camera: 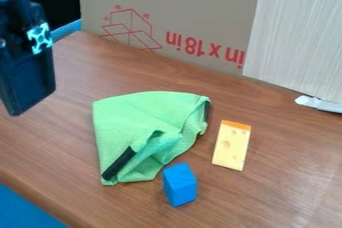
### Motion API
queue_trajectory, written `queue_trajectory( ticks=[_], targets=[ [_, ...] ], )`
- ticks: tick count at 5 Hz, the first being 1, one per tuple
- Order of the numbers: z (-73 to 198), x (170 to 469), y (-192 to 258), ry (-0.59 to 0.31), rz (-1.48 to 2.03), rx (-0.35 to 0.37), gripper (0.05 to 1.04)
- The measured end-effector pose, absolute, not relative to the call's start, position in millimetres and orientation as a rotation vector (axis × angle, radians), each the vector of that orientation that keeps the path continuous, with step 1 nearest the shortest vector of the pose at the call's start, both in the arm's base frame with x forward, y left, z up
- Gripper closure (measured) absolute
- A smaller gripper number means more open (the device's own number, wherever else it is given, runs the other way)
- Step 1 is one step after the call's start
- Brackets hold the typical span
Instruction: Move the cloth from bottom to the top of the table
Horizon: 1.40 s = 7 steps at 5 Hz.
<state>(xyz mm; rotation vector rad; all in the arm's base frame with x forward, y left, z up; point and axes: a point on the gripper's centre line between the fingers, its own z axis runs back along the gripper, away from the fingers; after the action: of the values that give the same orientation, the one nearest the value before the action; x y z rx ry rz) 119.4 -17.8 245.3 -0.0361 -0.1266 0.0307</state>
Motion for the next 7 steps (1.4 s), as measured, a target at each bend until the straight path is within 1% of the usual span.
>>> queue_trajectory(
  ticks=[1, 2, 3, 4, 5, 6, 7],
  targets=[
    [243.7, 119.1, -18.0, -0.122, 0.029, -0.036, 0.085],
    [209.6, 165.0, -12.7, -0.029, 0.058, -0.002, 0.084],
    [171.3, 201.3, 2.3, -0.03, 0.126, 0.03, 0.085],
    [136.8, 231.7, 25.6, -0.137, 0.167, 0.065, 0.085],
    [113.8, 245.3, 47.2, -0.297, 0.069, 0.022, 0.085],
    [110.7, 253.5, 65.3, -0.416, 0.02, -0.07, 0.085],
    [118.4, 264.3, 63.0, -0.484, 0.04, -0.137, 0.085]
  ],
)
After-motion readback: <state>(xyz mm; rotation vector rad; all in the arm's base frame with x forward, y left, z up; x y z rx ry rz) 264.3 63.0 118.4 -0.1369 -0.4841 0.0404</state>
